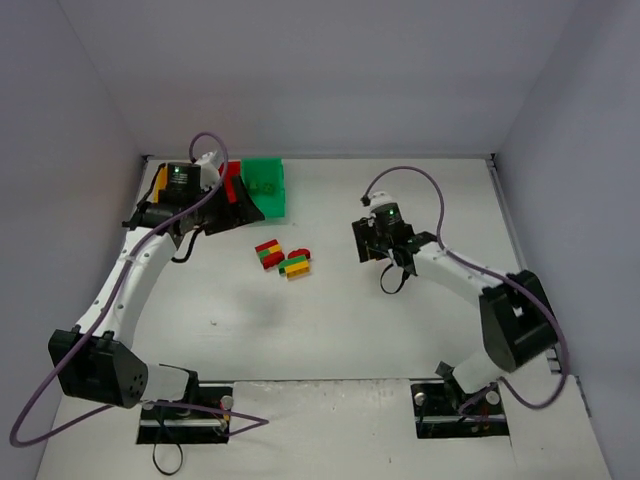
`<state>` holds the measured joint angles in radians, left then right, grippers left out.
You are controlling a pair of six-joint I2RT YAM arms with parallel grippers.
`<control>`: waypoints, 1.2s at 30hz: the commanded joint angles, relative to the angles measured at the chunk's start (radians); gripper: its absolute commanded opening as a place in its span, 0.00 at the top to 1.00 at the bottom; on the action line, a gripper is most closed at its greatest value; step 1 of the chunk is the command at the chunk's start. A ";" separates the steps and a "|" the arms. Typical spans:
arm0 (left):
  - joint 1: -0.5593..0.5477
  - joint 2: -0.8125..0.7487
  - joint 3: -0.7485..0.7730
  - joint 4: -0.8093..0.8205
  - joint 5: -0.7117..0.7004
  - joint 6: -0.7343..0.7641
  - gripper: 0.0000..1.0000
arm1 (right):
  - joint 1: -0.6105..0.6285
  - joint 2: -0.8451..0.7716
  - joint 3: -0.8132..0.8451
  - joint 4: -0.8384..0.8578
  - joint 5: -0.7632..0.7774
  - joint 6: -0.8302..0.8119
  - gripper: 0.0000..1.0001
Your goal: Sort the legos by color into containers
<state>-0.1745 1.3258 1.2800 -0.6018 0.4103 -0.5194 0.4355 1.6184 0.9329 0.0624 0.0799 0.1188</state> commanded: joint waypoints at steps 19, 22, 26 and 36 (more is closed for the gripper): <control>-0.373 0.105 0.217 0.116 0.220 -0.148 0.27 | 0.246 -0.426 0.010 0.241 -0.511 -0.231 0.99; -0.396 0.121 0.217 0.085 0.186 -0.146 0.27 | 0.247 -0.430 0.020 0.246 -0.531 -0.231 0.98; -0.422 0.147 0.213 0.059 0.154 -0.163 0.27 | 0.249 -0.436 0.024 0.247 -0.531 -0.235 0.98; -0.439 0.187 0.194 0.112 0.180 -0.229 0.36 | 0.249 -0.445 0.020 0.274 -0.526 -0.228 0.97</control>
<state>-0.6029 1.5307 1.4445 -0.5621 0.5690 -0.7143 0.6762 1.2129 0.9016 0.2295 -0.4282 -0.1062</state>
